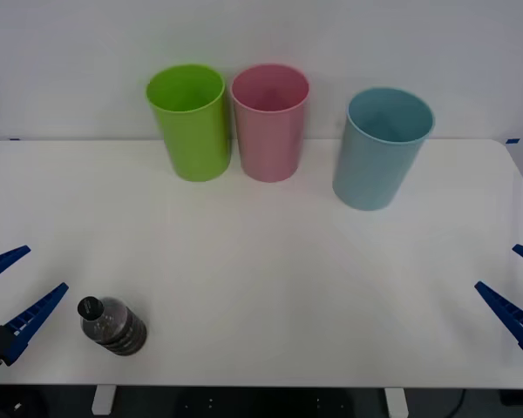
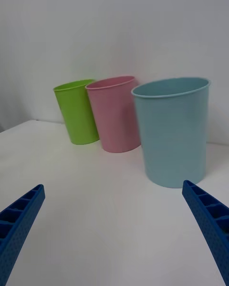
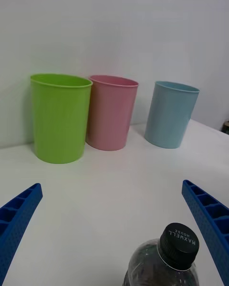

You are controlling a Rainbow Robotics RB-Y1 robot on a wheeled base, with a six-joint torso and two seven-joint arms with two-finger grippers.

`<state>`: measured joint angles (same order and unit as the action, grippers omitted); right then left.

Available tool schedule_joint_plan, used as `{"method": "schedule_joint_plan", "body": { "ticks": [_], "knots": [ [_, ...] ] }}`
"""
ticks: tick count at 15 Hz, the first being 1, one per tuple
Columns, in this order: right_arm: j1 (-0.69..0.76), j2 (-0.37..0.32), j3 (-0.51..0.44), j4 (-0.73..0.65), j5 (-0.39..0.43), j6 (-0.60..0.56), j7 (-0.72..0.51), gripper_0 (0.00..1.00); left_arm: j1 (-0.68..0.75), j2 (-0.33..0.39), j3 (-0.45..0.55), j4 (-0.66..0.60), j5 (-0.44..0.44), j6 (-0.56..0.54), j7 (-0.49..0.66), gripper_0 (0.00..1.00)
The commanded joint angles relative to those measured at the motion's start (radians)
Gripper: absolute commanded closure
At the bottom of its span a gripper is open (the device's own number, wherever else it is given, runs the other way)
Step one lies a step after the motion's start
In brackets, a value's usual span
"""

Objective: Grasp the object on the table and drop it into the matching bin: aluminum can to the light blue bin, PET bottle to the pink bin.

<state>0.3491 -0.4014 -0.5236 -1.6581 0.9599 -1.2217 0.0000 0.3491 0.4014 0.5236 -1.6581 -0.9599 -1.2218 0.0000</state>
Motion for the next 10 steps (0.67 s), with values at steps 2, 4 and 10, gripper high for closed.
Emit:
{"method": "schedule_joint_plan", "body": {
  "ticks": [2,4,10],
  "knots": [
    [0.0,0.0,0.0,0.0,0.0,0.0,0.0,0.0,0.018,-0.013,-0.001,0.015,0.004,-0.001,0.002,0.0],
    [0.0,0.0,0.0,0.0,0.0,0.0,0.0,0.0,0.022,-0.003,-0.011,0.026,0.047,-0.002,0.003,0.0],
    [0.0,0.0,0.0,0.0,0.0,0.0,0.0,0.0,0.074,0.053,-0.008,0.032,0.099,-0.004,0.006,0.0]
  ]
}}
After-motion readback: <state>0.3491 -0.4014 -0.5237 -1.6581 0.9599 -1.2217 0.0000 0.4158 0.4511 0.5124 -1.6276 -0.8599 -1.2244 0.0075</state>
